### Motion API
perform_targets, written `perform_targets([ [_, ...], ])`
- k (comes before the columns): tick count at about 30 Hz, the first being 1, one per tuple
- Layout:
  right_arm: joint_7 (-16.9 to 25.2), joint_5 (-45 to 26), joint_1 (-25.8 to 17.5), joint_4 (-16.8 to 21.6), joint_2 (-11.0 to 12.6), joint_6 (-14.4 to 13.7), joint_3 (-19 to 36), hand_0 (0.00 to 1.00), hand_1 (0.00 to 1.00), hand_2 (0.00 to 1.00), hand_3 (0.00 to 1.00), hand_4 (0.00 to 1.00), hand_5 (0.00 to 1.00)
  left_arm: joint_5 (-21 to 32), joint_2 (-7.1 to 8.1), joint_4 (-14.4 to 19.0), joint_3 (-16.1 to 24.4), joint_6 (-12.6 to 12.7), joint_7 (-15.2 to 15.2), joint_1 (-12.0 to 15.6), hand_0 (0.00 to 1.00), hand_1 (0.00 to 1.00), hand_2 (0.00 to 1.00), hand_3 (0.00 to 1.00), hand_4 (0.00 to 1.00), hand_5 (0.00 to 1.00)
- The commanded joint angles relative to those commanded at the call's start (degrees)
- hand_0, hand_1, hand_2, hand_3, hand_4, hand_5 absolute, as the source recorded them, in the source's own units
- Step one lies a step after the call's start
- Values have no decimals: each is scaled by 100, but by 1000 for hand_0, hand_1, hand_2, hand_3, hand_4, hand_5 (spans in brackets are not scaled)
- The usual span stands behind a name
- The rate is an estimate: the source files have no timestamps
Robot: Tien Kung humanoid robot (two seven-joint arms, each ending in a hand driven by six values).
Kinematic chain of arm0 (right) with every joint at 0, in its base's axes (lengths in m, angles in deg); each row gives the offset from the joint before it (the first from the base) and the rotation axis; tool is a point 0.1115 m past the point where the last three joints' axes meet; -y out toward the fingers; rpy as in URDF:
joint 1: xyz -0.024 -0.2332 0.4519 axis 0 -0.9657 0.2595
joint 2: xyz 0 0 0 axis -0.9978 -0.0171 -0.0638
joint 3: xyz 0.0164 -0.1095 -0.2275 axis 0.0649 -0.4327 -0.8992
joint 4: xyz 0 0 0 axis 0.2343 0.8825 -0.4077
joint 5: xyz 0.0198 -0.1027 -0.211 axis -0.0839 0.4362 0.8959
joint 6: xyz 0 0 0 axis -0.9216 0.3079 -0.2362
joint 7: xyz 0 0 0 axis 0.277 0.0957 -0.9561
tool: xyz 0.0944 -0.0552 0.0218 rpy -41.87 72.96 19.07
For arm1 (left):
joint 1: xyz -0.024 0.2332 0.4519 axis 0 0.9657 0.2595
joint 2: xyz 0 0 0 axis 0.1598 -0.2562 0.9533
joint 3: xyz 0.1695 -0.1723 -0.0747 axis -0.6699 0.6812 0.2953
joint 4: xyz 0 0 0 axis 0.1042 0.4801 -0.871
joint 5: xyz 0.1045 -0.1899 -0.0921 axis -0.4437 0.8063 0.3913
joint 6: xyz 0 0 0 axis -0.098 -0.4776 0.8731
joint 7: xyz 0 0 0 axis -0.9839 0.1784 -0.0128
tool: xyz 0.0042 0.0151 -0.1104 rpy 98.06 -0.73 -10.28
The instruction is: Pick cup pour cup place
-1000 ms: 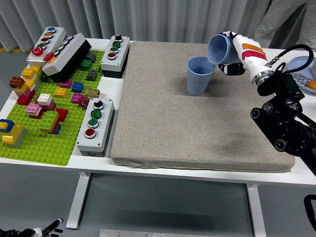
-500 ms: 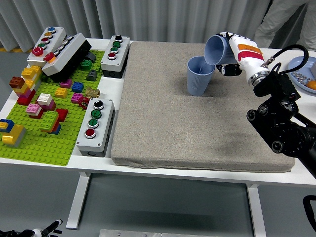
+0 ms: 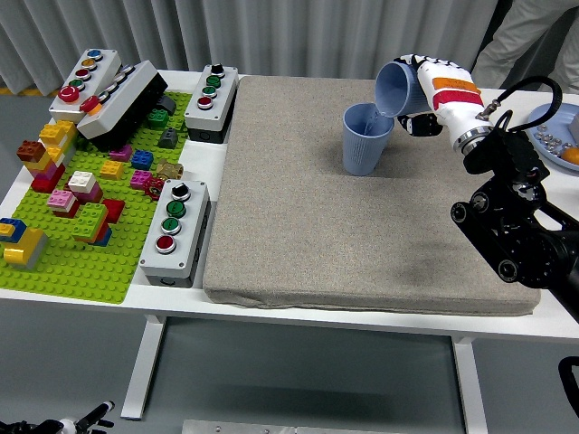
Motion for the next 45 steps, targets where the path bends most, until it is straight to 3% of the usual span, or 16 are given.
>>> perform_targets([
  [45, -499, 606, 139, 188, 108, 101, -420, 847, 687, 571, 573, 603, 2, -55, 15, 0, 66, -4, -10, 8, 840, 839, 905, 800, 605, 998],
])
